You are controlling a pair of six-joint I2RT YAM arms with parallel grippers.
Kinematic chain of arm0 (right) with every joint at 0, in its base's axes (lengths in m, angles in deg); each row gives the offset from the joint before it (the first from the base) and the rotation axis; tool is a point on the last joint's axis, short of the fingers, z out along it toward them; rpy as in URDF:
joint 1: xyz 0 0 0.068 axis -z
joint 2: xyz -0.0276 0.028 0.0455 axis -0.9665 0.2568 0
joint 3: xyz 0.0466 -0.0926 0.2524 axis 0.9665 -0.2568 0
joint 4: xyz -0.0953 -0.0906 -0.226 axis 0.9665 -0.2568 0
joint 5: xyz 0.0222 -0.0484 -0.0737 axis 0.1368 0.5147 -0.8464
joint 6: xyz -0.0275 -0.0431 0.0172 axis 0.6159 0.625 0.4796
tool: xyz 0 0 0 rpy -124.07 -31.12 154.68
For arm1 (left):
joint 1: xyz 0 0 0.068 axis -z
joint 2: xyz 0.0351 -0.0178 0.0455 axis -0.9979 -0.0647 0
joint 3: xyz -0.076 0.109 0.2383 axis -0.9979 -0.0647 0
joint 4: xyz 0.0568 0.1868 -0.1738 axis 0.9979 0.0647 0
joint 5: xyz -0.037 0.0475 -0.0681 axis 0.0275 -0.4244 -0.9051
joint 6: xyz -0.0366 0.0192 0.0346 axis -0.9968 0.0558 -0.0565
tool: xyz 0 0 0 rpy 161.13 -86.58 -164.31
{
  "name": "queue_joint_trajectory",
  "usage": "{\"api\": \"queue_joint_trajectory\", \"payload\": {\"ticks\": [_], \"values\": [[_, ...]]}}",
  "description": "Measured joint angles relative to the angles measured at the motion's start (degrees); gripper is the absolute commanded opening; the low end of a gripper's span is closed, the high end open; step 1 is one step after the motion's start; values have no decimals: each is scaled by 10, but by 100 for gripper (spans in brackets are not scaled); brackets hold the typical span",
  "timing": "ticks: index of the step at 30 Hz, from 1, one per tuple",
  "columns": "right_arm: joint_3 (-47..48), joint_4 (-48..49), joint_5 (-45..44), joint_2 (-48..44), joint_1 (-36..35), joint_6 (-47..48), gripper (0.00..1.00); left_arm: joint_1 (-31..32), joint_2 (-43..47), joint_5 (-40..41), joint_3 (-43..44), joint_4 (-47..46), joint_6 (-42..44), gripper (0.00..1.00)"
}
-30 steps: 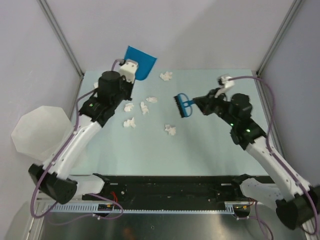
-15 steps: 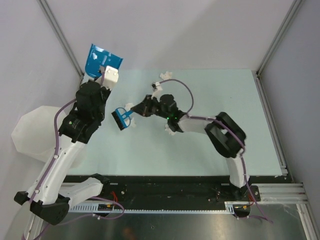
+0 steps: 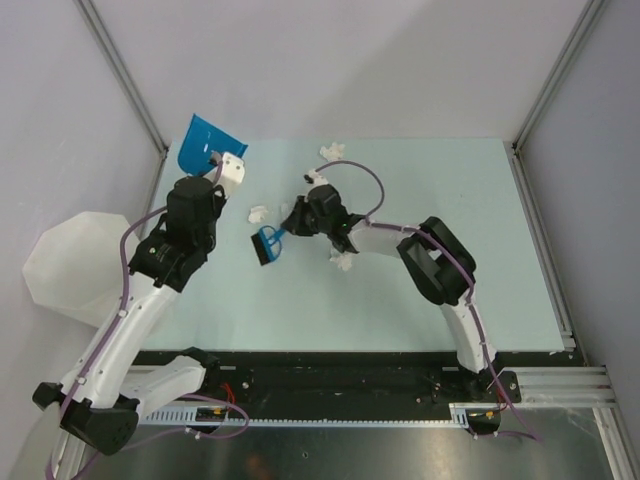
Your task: Sweep away the paper scraps from the table
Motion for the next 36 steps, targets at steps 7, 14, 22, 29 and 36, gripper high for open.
{"api": "queue_joint_trajectory", "payload": {"ticks": [7,14,22,29,36], "values": [[-72,-93,23,-115,71,55,0,-1,-3,-38,-32,-2,0,0],[-76,-188,52,-243,80,114,0,-1,-21,-116,-113,8,7,0],[-79,-305,-74,-362,82,192,0,3,-39,-224,-204,58,17,0],[-127,-377,-227,-389,65,250,0,96,-84,-297,-266,90,24,0],[-159,-392,-260,-363,39,263,0,106,-179,-359,-258,92,23,0]]}}
